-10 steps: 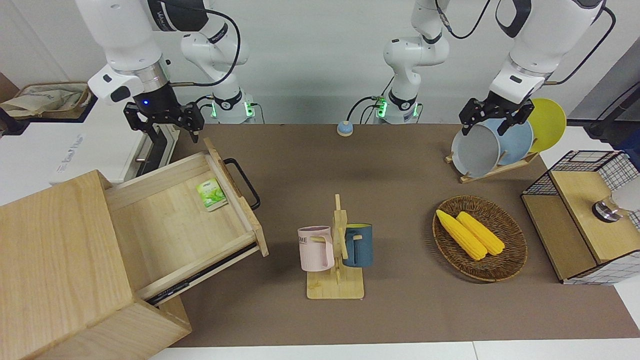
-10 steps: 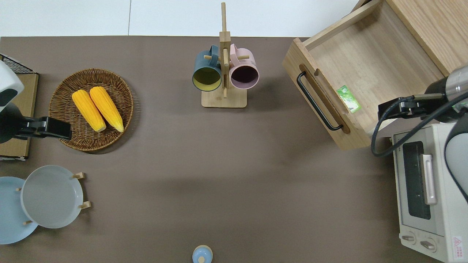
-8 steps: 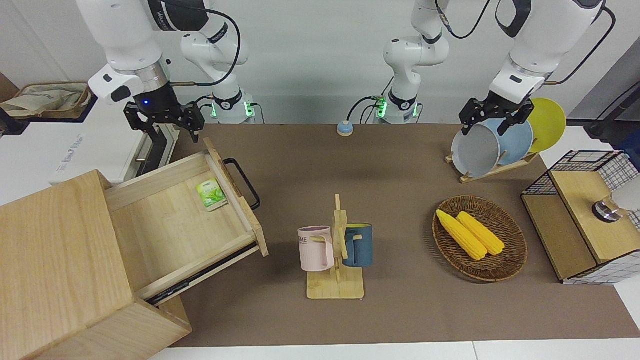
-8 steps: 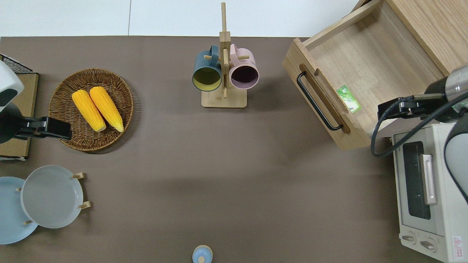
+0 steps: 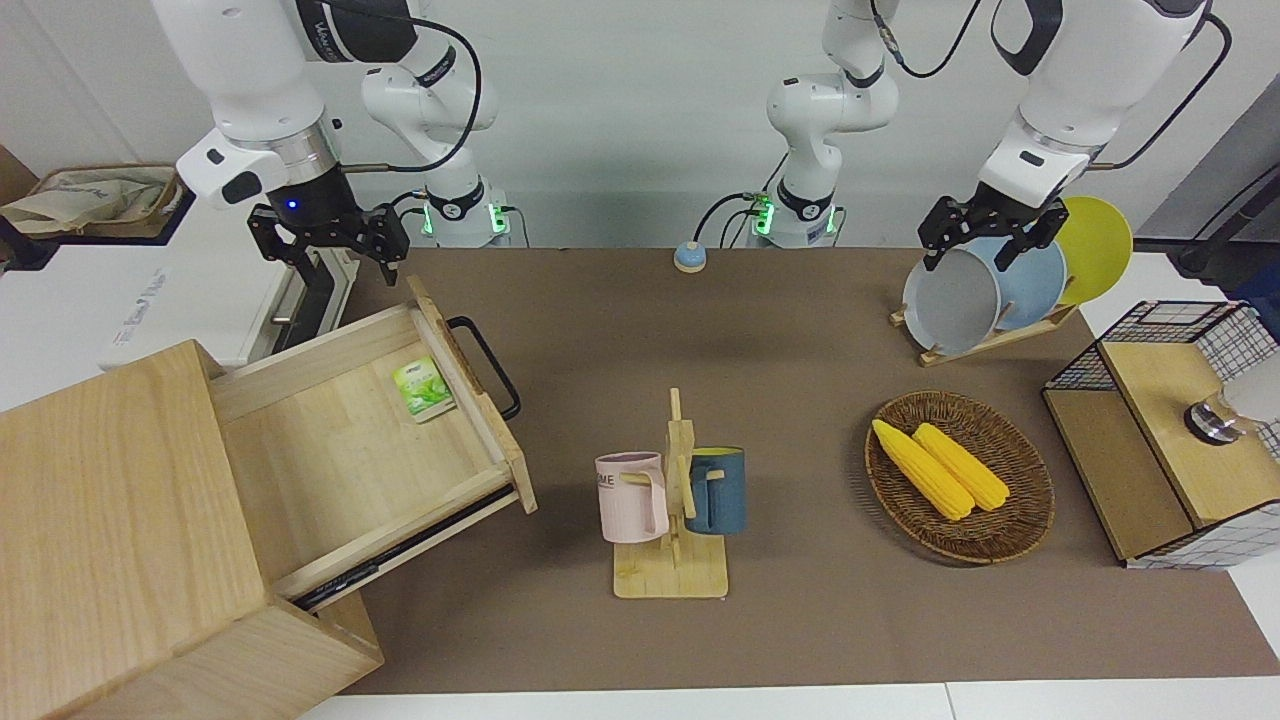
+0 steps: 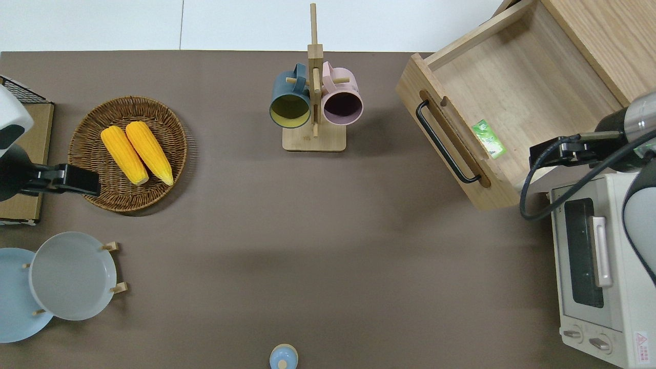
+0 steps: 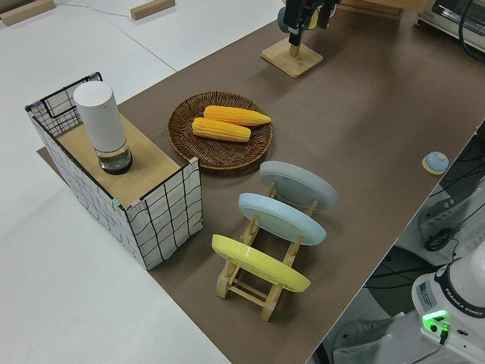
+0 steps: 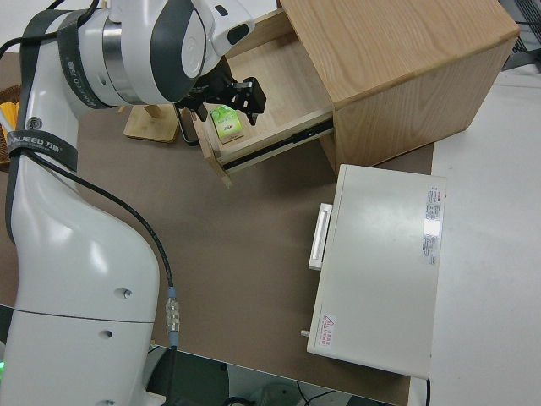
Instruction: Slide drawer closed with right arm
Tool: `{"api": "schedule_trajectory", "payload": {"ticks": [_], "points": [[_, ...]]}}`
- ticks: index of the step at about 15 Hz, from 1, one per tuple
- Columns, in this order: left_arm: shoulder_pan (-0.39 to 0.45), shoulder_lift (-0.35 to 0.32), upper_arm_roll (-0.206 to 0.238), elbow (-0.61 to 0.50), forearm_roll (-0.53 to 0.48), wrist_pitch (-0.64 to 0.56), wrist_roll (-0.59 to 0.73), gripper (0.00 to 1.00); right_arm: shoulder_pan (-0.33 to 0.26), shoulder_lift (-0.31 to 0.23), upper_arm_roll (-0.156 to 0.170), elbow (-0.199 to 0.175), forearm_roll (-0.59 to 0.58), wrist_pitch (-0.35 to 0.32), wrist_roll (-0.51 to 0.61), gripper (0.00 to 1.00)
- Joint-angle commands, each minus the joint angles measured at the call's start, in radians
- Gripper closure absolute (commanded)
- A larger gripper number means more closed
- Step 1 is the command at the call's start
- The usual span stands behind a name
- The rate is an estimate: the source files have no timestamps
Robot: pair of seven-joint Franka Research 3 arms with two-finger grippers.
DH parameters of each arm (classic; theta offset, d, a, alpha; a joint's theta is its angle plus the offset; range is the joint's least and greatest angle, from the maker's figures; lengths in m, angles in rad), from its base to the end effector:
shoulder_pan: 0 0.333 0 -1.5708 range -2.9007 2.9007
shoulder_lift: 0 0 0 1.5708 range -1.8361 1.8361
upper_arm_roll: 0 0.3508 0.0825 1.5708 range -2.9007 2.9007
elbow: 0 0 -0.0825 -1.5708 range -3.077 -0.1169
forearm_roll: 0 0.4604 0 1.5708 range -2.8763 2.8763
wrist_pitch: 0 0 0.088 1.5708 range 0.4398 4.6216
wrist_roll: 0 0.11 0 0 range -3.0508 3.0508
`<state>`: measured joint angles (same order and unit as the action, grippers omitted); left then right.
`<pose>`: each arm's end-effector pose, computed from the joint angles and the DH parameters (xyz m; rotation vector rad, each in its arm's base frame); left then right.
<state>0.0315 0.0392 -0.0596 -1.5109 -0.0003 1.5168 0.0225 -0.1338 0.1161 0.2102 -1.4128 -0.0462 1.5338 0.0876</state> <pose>0.6388 -0.0172 0.6595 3.1376 -0.0794 -0.0522 0.6659 0.0367 0.6656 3.1202 -0.0227 0.0143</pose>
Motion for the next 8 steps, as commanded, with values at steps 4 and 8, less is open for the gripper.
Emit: {"api": "schedule_trajectory", "payload": {"ticks": [4, 8], "points": [[0.004, 0.011, -0.006, 0.026, 0.017, -0.02, 0.01, 0.01, -0.017, -0.006, 0.005, 0.015, 0.011, -0.021, -0.055, 0.428], [0.004, 0.011, -0.006, 0.024, 0.017, -0.02, 0.01, 0.01, -0.023, -0.004, 0.003, 0.015, 0.02, -0.046, -0.097, 1.0]]}}
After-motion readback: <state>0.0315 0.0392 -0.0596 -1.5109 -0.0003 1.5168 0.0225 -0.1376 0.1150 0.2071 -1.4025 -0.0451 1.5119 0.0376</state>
